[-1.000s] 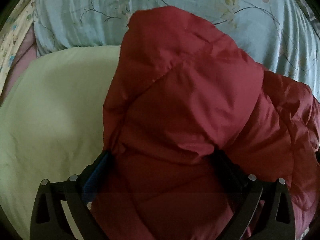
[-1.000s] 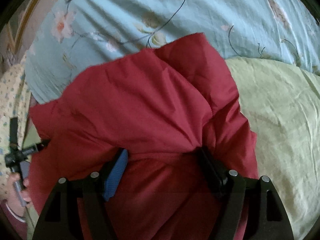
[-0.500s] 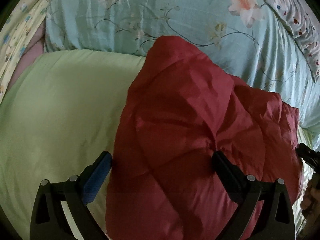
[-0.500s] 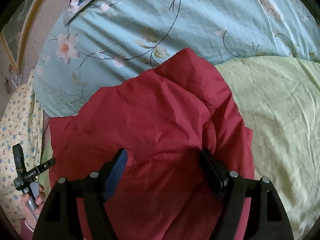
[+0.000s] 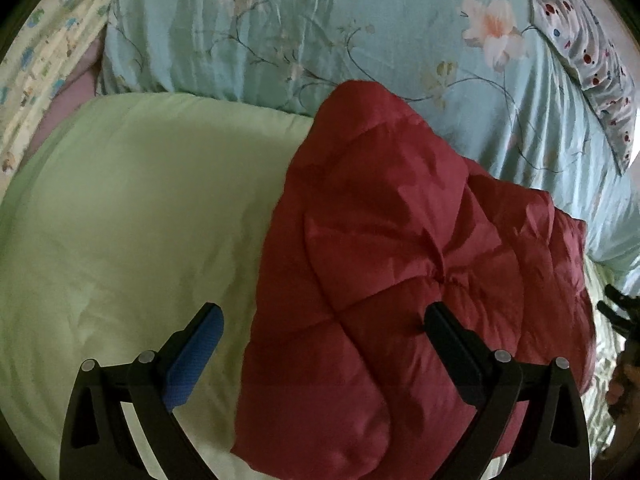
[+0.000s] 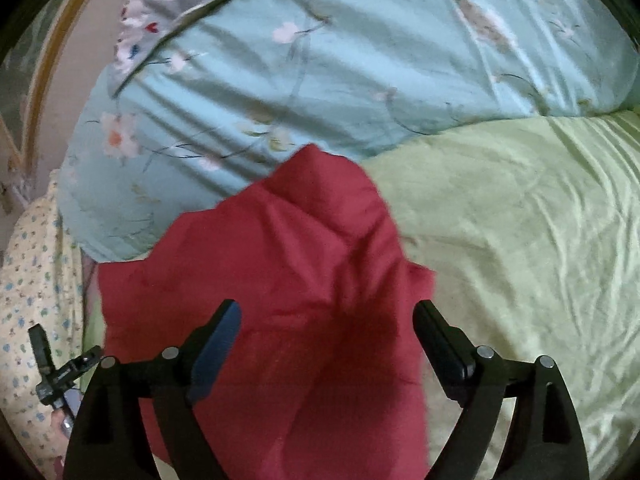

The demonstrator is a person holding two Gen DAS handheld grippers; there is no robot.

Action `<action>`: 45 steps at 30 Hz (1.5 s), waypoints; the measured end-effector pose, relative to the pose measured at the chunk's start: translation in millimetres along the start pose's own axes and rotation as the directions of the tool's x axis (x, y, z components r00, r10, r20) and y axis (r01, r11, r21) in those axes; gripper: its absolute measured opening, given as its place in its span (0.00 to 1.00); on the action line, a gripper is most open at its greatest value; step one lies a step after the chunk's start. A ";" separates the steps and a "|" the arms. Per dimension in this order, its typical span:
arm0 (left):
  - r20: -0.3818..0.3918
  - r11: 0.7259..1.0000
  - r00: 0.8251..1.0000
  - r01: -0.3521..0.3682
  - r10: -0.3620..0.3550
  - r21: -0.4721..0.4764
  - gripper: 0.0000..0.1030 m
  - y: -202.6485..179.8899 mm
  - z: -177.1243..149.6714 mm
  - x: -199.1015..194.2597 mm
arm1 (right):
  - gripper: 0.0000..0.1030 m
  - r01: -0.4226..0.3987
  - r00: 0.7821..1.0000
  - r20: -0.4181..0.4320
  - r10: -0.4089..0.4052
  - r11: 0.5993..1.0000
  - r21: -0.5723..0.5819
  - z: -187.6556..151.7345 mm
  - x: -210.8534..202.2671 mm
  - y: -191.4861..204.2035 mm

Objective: Fold large clothes

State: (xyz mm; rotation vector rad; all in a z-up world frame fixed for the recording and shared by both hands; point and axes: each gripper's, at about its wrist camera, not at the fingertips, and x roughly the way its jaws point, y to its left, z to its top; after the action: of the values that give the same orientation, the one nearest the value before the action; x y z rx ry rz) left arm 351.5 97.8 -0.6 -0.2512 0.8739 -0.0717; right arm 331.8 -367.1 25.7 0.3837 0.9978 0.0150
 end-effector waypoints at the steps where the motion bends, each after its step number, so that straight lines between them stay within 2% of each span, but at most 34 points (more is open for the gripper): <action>1: -0.003 1.000 1.000 0.017 -0.017 -0.004 0.99 1.7 0.2 2.2 | 0.87 0.004 1.000 -0.006 -0.003 1.000 0.006 -0.4 0.5 -3.2; 3: -0.013 0.998 0.998 0.055 -0.055 -0.016 0.99 6.6 -0.3 6.7 | 0.88 0.004 0.999 -0.034 -0.003 1.000 0.021 -1.8 5.3 -11.6; 7: -0.029 0.998 0.998 0.058 -0.059 -0.040 0.99 17.7 -1.4 17.4 | 0.88 -0.010 0.996 -0.084 0.014 0.999 0.038 -11.0 18.6 -25.7; 10: -0.037 0.993 0.995 0.089 -0.092 -0.074 0.99 25.4 0.3 25.5 | 0.88 -0.044 0.990 -0.133 0.053 0.997 0.070 -18.6 30.0 -33.8; 13: -0.044 0.993 0.995 0.087 -0.091 -0.085 0.99 26.9 5.7 34.8 | 0.88 -0.080 0.979 -0.181 0.096 0.992 0.094 -24.4 40.3 -37.0; 17: -0.063 0.989 0.992 0.101 -0.108 -0.107 1.00 27.7 11.8 54.7 | 0.91 -0.106 0.971 -0.201 0.130 0.987 0.123 -29.4 47.3 -40.3; 20: -0.089 0.974 0.980 0.160 -0.176 -0.163 1.00 35.2 12.7 71.5 | 0.93 -0.113 0.968 -0.208 0.140 0.985 0.134 -31.5 49.0 -41.5; 23: -0.117 0.941 0.954 0.242 -0.275 -0.238 1.00 45.9 9.6 90.4 | 0.94 -0.135 0.960 -0.227 0.166 0.980 0.146 -35.3 55.2 -40.5; 25: -0.117 0.924 0.942 0.275 -0.314 -0.265 1.00 51.4 7.1 97.9 | 0.95 -0.157 0.952 -0.239 0.191 0.976 0.151 -38.3 60.4 -39.1; 27: -0.108 0.921 0.938 0.293 -0.328 -0.257 0.96 52.1 6.8 99.1 | 0.95 -0.173 0.947 -0.247 0.208 0.973 0.156 -41.8 64.5 -37.2; 29: -0.096 0.912 0.928 0.329 -0.361 -0.245 0.77 49.6 6.6 96.2 | 0.94 -0.172 0.949 -0.243 0.202 0.975 0.141 -42.7 65.4 -33.4; 30: -0.091 0.915 0.929 0.330 -0.358 -0.233 0.74 47.2 6.7 93.5 | 0.93 -0.170 0.950 -0.242 0.197 0.977 0.128 -43.1 65.2 -31.1; 32: -0.085 0.925 0.935 0.323 -0.345 -0.202 0.63 41.6 3.8 87.8 | 0.85 -0.169 0.953 -0.237 0.189 0.980 0.102 -42.6 64.5 -25.2; 33: -0.083 0.930 0.938 0.318 -0.337 -0.186 0.61 38.9 3.4 85.1 | 0.82 -0.169 0.953 -0.237 0.187 0.981 0.094 -42.4 64.1 -22.6; 35: -0.081 0.936 0.941 0.311 -0.327 -0.168 0.54 34.2 2.8 80.5 | 0.69 -0.160 0.957 -0.234 0.171 0.985 0.068 -42.6 61.3 -17.1; 38: -0.073 0.939 0.945 0.305 -0.320 -0.160 0.48 28.0 1.3 68.7 | 0.51 -0.165 0.961 -0.214 0.175 0.984 0.063 -42.6 53.0 -12.6; 41: -0.060 0.937 0.943 0.314 -0.326 -0.154 0.44 24.9 -4.6 49.3 | 0.41 -0.179 0.962 -0.194 0.192 0.980 0.083 -47.9 37.3 -12.3; 45: -0.042 0.933 0.941 0.327 -0.336 -0.150 0.42 26.6 -26.8 15.0 | 0.36 -0.180 0.964 -0.186 0.191 0.981 0.077 -57.2 12.3 -5.5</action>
State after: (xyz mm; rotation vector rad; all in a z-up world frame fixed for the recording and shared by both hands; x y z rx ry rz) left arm 339.5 116.0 -34.9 -0.5311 0.8978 -0.3362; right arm 290.6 -352.3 -13.5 0.5371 1.1528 0.1958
